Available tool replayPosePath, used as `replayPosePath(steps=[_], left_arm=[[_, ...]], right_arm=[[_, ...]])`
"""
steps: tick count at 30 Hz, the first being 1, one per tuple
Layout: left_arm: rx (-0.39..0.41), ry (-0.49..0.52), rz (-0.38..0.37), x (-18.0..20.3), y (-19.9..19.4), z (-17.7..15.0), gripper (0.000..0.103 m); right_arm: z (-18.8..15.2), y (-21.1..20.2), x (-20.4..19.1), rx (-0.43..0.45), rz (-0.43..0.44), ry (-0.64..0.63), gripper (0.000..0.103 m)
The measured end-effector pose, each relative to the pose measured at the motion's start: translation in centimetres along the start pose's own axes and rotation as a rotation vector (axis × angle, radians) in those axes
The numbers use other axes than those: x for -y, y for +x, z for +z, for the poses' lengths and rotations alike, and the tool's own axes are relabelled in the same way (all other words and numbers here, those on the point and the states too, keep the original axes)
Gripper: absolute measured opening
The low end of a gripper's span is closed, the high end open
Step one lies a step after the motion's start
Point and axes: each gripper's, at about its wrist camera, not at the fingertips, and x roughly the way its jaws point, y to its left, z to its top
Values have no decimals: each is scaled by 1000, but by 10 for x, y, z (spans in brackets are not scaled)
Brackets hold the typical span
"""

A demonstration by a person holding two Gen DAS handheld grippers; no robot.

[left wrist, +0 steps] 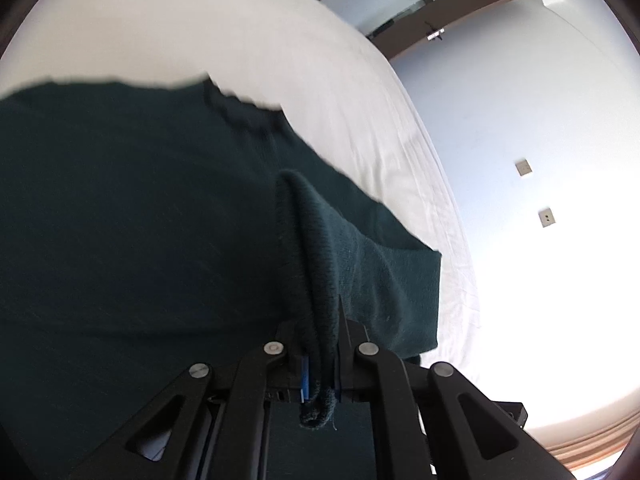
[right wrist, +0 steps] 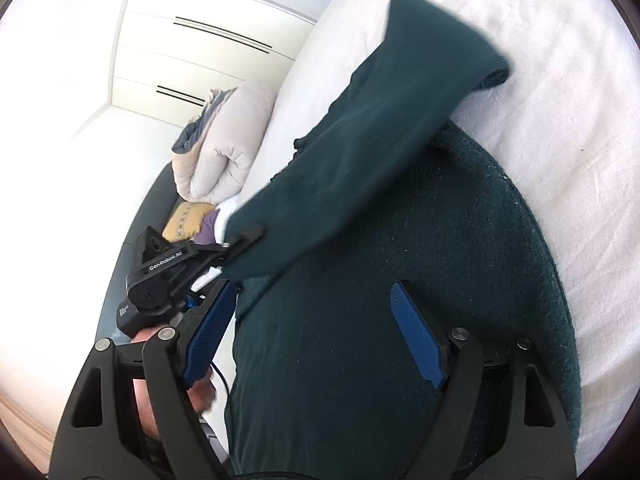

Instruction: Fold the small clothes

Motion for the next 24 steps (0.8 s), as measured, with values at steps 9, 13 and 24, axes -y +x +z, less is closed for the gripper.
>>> replayPosePath(steps=[9,13,24], left_arm=[[56,-36,130,-66,-30,36,7],[41,-59,157,-89,-21,33,7],[32,-78,116,-112,-13,31,9]], right_arm=[[-1,-1,-4,-2,-56,-39,79],[2,3,-7,-9,-77,-34,80],[37,6,-14,-2,-62,33,80]])
